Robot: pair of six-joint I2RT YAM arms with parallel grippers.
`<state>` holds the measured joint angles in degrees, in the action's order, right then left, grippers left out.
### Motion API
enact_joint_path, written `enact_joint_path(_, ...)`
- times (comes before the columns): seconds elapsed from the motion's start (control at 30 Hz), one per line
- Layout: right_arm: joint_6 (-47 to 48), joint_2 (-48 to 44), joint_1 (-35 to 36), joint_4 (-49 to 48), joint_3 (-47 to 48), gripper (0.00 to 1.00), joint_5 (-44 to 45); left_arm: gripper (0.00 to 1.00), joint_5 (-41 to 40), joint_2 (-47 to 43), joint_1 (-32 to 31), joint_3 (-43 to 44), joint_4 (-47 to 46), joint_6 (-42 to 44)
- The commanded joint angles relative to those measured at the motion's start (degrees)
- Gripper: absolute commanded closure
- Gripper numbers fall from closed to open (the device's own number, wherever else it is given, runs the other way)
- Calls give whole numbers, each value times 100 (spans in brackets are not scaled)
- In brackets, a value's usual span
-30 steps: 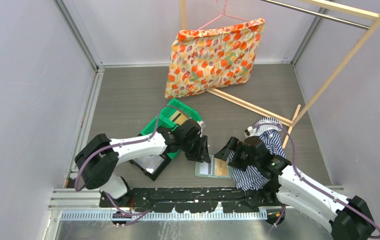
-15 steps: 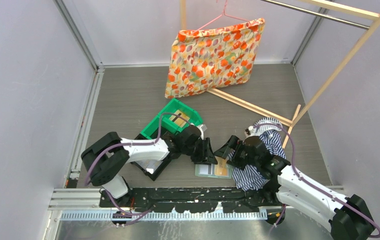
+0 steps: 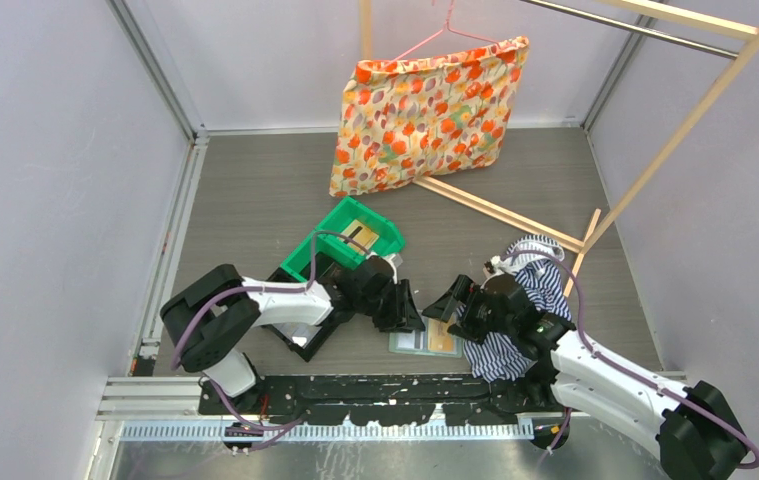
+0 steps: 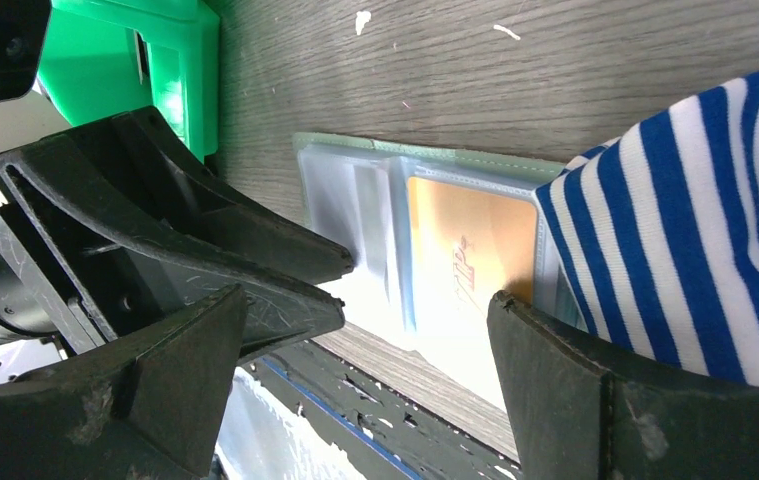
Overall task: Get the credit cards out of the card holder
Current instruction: Remove the credit card from the card holder.
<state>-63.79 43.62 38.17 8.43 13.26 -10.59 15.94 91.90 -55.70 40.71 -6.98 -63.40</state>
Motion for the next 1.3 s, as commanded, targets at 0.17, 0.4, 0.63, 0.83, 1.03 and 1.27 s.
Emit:
enact_joint_path(0.17, 64, -369, 35, 817, 13, 6, 300, 57, -339, -431, 79, -158, 629, 317)
enact_joint_path(0.4, 30, -533, 33, 865, -56, 6, 316, 57, -236, -531, 81, -46, 542, 251)
enact_joint_path(0.63, 30, -384, 35, 751, -42, 6, 320, 57, -10, -626, 77, 48, -108, -79)
enact_joint_path(0.83, -72, -477, 32, 735, -145, 6, 423, 56, 267, -233, 77, -188, -1162, -531)
enact_joint_path(1.03, -219, -396, 32, 150, -387, 7, 192, 55, 344, 300, 69, -261, -1892, -761)
enact_joint_path(1.27, -249, -309, 32, -184, -493, 7, 89, 56, 224, 442, 68, -431, -2094, -869)
